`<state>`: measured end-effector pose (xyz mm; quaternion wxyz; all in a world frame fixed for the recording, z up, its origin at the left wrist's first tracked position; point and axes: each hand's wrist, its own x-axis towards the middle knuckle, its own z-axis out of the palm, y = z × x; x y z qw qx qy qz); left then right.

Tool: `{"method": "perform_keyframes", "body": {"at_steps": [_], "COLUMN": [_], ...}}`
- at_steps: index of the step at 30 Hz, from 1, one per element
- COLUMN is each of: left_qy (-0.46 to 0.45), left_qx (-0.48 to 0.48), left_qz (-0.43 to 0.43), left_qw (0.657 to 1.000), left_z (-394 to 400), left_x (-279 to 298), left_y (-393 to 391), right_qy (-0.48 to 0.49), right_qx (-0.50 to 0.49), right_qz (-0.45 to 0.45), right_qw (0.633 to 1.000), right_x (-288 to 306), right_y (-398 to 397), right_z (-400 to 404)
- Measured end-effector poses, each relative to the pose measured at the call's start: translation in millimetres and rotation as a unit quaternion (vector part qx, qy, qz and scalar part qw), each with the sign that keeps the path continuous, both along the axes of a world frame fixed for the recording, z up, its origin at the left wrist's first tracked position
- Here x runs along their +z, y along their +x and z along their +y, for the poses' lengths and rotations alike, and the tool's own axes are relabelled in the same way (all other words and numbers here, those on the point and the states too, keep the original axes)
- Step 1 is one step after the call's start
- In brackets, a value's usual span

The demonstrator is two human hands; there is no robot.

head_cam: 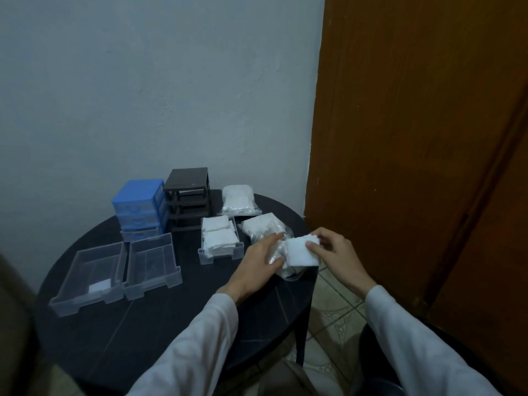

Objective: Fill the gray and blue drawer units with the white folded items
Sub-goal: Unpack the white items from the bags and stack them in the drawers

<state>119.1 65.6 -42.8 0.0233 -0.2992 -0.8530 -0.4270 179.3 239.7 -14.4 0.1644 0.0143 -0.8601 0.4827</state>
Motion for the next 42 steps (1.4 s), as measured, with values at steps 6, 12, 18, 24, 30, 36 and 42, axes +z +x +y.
{"method": "perform_keyframes", "body": {"at_steps": [6,12,18,24,30,36,42], "left_qy": [0.071,-0.092,-0.194,-0.201,-0.059,0.049,0.097], "left_qx": [0.087,0.251,0.286,0.247,0.147,0.304,0.328], "left_qz": [0.071,0.137,0.099,0.113,0.015,0.059,-0.058], "left_qw": [0.991,0.954,0.933,0.941,0.987,0.95,0.938], "left_z": [-42.3,-121.0,-152.5,-149.1,-130.5,-146.9,-146.2], "left_x": [13.2,6.2,-2.4,-1.9,0.1,-7.1,-22.3], "left_y": [13.5,24.7,41.2,55.4,60.7,57.4,52.6], "right_qy": [-0.031,-0.02,-0.002,0.017,-0.014,-0.052,0.092], "right_qx": [0.02,0.04,0.072,0.093,0.115,0.166,0.249], "right_qz": [0.003,0.005,0.002,0.009,0.012,-0.044,-0.078], "right_qw": [0.999,0.999,0.997,0.995,0.993,0.984,0.961], "right_x": [12.0,14.8,14.6,16.1,14.9,7.0,1.1], "right_y": [-3.0,-10.2,-14.7,-15.6,-16.4,-21.9,-31.2], "right_z": [-15.6,-43.0,-79.5,-102.8,-110.1,-114.8,-134.6]}}
